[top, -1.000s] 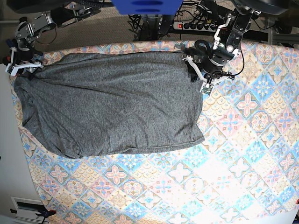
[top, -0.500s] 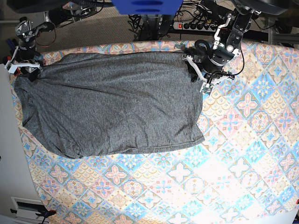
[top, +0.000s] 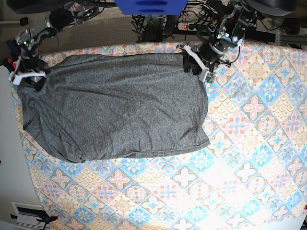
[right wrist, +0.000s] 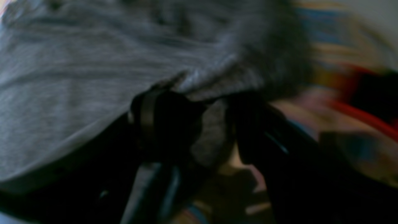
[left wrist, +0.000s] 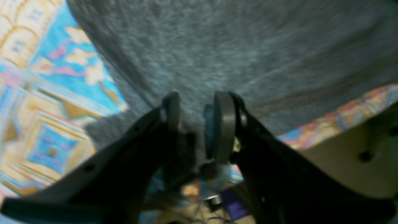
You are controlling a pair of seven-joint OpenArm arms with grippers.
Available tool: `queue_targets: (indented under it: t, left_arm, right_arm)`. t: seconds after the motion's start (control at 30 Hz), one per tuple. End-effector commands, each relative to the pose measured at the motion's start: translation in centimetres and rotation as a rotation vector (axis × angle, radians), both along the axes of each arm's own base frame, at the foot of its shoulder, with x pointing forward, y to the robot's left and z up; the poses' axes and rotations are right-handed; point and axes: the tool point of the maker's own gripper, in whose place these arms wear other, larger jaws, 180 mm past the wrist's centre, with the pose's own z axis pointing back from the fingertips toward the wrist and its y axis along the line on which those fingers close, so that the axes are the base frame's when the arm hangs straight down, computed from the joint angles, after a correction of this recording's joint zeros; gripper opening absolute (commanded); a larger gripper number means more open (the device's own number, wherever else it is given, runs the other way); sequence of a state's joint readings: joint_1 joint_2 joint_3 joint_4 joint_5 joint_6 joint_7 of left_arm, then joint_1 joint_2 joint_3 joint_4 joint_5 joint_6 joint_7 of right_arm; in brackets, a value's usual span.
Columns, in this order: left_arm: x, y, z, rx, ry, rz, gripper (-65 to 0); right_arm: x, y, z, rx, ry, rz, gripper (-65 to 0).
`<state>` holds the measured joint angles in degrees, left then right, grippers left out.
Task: Layout the t-shirt on the table in an organized manner, then fold the t-shirt properly
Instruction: 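Pull the shirt edge taut between both grippers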
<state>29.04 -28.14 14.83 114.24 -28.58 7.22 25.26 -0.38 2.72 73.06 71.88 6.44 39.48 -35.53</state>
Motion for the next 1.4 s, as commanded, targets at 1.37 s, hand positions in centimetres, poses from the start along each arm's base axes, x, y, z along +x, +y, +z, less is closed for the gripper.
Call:
queue_targets:
  t: [1.37]
  left_arm:
    - [-6.6,1.7,-1.7,-0.265,0.077,0.186,-46.4]
  right_arm:
    - [-0.7,1.1,-1.5,0.019,0.087,0.048,-33.4]
